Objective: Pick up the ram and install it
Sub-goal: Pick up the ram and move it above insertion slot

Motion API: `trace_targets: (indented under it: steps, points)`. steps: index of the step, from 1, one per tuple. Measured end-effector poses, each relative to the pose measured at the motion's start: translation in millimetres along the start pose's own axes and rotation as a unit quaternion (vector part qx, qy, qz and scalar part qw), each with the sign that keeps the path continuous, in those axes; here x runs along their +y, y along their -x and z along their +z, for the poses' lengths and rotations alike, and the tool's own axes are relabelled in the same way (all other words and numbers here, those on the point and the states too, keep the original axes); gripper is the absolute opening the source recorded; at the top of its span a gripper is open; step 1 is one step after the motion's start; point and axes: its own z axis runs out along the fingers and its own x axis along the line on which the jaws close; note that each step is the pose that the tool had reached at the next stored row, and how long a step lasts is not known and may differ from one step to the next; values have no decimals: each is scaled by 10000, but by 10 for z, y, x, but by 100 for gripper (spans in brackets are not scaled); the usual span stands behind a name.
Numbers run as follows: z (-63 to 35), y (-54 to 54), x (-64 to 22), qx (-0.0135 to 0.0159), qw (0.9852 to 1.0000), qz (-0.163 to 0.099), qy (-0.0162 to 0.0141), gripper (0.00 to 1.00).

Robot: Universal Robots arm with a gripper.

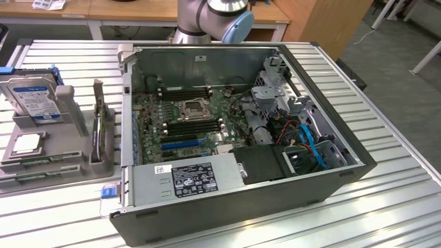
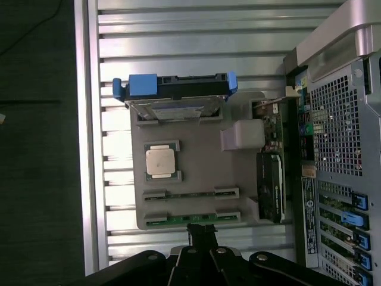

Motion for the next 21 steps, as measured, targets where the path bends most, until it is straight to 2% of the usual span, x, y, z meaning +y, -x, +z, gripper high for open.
trace_targets:
  steps: [10,15,21]
  points:
    - [0,0,0,2,10000,-47,1,10]
    - [0,0,0,10,9997,-233,6,10]
    - [0,0,0,23,9987,-517,12,10]
